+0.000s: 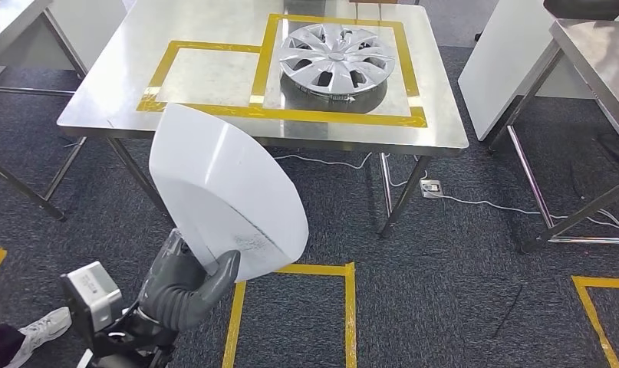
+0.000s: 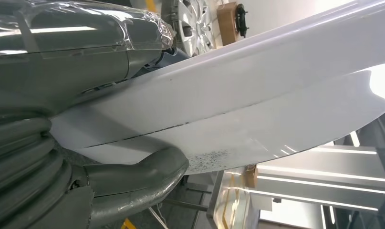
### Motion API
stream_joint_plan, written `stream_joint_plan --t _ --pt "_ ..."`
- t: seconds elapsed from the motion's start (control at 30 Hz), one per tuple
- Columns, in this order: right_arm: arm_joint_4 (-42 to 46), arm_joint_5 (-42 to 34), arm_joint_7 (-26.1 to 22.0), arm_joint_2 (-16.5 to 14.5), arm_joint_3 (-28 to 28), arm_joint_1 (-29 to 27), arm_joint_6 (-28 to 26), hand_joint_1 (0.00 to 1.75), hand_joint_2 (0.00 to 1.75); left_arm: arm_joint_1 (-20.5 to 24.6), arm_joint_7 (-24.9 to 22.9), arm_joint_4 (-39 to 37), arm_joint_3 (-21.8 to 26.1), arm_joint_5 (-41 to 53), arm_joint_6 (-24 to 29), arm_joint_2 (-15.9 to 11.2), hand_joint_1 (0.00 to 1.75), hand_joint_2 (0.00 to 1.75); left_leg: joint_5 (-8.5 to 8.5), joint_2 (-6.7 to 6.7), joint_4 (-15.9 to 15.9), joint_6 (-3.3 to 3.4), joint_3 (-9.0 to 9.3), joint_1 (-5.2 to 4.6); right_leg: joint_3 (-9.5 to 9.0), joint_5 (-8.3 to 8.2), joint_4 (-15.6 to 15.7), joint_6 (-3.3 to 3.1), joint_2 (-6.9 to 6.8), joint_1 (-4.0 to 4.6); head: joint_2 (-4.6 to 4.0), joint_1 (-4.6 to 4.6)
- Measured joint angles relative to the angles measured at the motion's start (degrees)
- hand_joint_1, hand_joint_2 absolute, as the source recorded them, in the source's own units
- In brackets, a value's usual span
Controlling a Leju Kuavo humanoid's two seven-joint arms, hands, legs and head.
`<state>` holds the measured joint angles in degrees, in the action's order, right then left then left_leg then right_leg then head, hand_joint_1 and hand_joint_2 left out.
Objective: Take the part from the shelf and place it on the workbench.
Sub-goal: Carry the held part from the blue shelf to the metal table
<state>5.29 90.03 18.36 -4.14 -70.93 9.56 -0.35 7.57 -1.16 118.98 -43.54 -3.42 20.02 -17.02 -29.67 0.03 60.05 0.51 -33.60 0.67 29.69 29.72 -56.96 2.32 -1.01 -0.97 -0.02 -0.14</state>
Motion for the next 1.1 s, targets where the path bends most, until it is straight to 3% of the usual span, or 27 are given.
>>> stream_joint_plan --t 0.1,0.17,0.27,0.3,0.33,0.37,0.43,0.47,0.53,0.67,0.73,0.8,0.83,0.87,0.9,0.97,1.0,1.03,1.1 --pt "0.0 0.0 0.0 0.0 0.0 0.0 0.0 0.00 1.75 -0.1 -0.1 0.0 0.0 0.0 0.0 0.0 1.75 1.75 -0.22 -0.12 -0.5 0.72 0.24 -0.13 -0.11 -0.64 -0.4 0.80 -0.06 -0.17 0.00 -0.09" --pt "0.0 0.0 0.0 0.0 0.0 0.0 0.0 0.00 1.75 0.0 -0.4 0.0 0.0 0.0 0.0 0.0 1.75 1.75 -0.16 -0.16 -1.3 1.26 1.20 0.10 0.46 0.01 -2.3 1.04 0.12 -0.22 0.00 -0.04" --pt "0.0 0.0 -0.1 0.0 0.0 0.0 0.0 0.00 1.75 0.0 -1.0 0.1 0.0 0.1 0.0 0.1 1.75 1.75 -0.18 -0.25 -1.8 1.59 2.01 0.17 4.97 4.69 -11.0 0.83 0.57 -0.24 0.00 0.19" --pt "0.0 0.0 -0.1 0.0 0.0 -0.1 0.0 0.00 1.75 0.0 -1.2 0.1 -0.1 0.1 0.0 0.1 1.75 1.75 -0.29 -0.39 -1.7 1.59 2.13 0.10 6.81 5.84 -14.1 0.80 0.63 -0.25 0.00 0.22" --pt "0.0 0.0 -0.1 0.0 0.0 -0.2 0.0 0.00 1.75 0.0 -1.3 0.1 -0.1 0.2 0.0 0.1 1.75 1.75 -0.45 -0.55 -1.7 1.54 2.34 0.04 7.98 5.97 -15.7 0.78 0.67 -0.25 0.00 0.23" --pt "0.0 0.0 -0.1 0.0 0.0 -0.3 0.0 0.00 1.75 0.0 -1.3 0.1 -0.1 0.2 0.0 0.1 1.75 1.75 -0.67 -0.74 -1.7 1.41 2.66 0.01 8.22 4.86 -15.3 0.75 0.69 -0.26 0.00 0.23" --pt "0.0 0.0 -0.2 0.0 0.0 -0.3 -0.1 0.00 1.75 0.0 -1.4 0.1 -0.1 0.2 0.0 0.1 1.75 1.75 -1.33 -0.98 -1.7 0.99 3.66 0.01 6.27 0.09 -9.3 0.60 0.70 -0.26 0.00 0.25" --pt "0.0 0.0 -0.2 0.0 0.0 -0.3 -0.1 0.00 1.75 0.0 -1.4 0.1 -0.1 0.3 0.0 0.1 1.75 1.75 -1.63 -1.03 -1.7 0.74 4.14 -0.01 5.17 -1.41 -6.2 0.44 0.71 -0.18 0.00 0.23" --pt "0.0 0.0 -0.3 0.1 0.0 -0.3 -0.1 0.00 1.75 0.0 -1.4 0.0 -0.1 0.3 0.0 0.1 1.75 1.75 -2.19 -1.07 -1.8 0.01 4.58 -0.06 3.85 -1.98 -2.4 -0.34 0.72 0.14 0.00 0.33" --pt "0.0 0.0 -0.4 0.2 0.0 -0.4 -0.1 0.00 1.75 0.0 -1.5 0.1 -0.1 0.4 0.0 0.0 1.75 1.75 -2.97 -0.63 -0.3 -1.43 4.71 -0.12 2.63 -1.47 -1.2 -2.08 0.81 0.10 0.00 0.11" --pt "0.0 0.0 -0.4 0.2 0.0 -0.3 -0.1 0.00 1.75 0.1 -1.5 0.2 -0.1 0.4 0.0 0.0 1.75 1.75 -5.12 -0.18 4.3 -1.84 2.08 -0.06 1.69 -1.16 -0.7 -2.59 0.87 -0.08 0.00 -0.32" --pt "0.0 0.0 -0.4 0.2 0.0 -0.3 -0.1 0.00 1.75 0.1 -1.6 0.2 -0.1 0.4 0.0 0.0 1.75 1.75 -7.49 -0.08 10.9 -2.14 -2.66 0.01 1.07 -0.56 -0.6 -2.90 0.88 -0.04 0.00 -0.65" --pt "0.0 0.0 -0.4 0.3 0.0 -0.3 -0.1 0.00 1.75 0.1 -1.6 0.2 -0.1 0.4 0.0 0.0 1.75 1.75 -7.68 -0.08 13.0 -2.23 -4.66 0.03 0.67 -0.17 -0.7 -2.92 0.88 -0.02 0.00 -0.73" --pt "0.0 0.0 -0.4 0.3 0.0 -0.4 -0.1 0.00 1.75 0.0 -1.7 0.2 -0.1 0.4 0.0 0.0 1.75 1.75 -6.68 -0.06 13.2 -2.28 -5.83 0.05 0.08 0.31 -0.7 -2.84 0.92 -0.03 0.00 -0.79" --pt "0.0 0.0 -0.4 0.3 0.0 -0.4 -0.1 0.00 1.75 0.0 -1.7 0.2 -0.1 0.4 0.0 0.0 1.75 1.75 -4.54 -0.01 11.4 -2.29 -6.00 0.09 -0.66 0.84 -0.7 -2.72 0.98 -0.08 0.00 -0.85" --pt "0.0 0.0 -0.4 0.2 0.0 -0.4 0.0 0.00 1.75 0.0 -1.7 0.2 -0.1 0.4 0.0 0.0 1.75 1.75 0.95 0.22 5.2 -2.29 -4.79 0.14 -2.29 2.10 -0.7 -2.22 1.14 -0.18 0.00 -0.94" --pt "0.0 0.0 -0.4 0.1 0.0 -0.3 0.0 0.00 1.75 0.0 -1.7 0.2 -0.1 0.4 0.0 0.0 1.75 1.75 2.28 0.42 2.7 -2.08 -4.25 0.05 -2.75 2.61 -0.7 -1.89 1.22 -0.17 0.00 -1.02" --pt "0.0 0.0 -0.4 0.1 0.0 -0.3 0.0 0.00 1.75 0.0 -1.8 0.1 -0.1 0.4 0.0 0.0 1.75 1.75 2.96 0.59 1.3 -1.65 -4.01 -0.06 -2.93 3.06 -0.8 -1.49 1.27 -0.12 0.00 -1.04" --pt "0.0 0.0 -0.5 0.1 0.0 -0.2 0.0 0.00 1.75 -0.1 -1.8 0.2 -0.1 0.4 0.0 0.0 1.75 1.75 2.36 0.64 1.0 -0.48 -3.95 -0.33 -3.05 3.65 -0.6 -0.77 1.22 -0.06 0.00 -0.92"
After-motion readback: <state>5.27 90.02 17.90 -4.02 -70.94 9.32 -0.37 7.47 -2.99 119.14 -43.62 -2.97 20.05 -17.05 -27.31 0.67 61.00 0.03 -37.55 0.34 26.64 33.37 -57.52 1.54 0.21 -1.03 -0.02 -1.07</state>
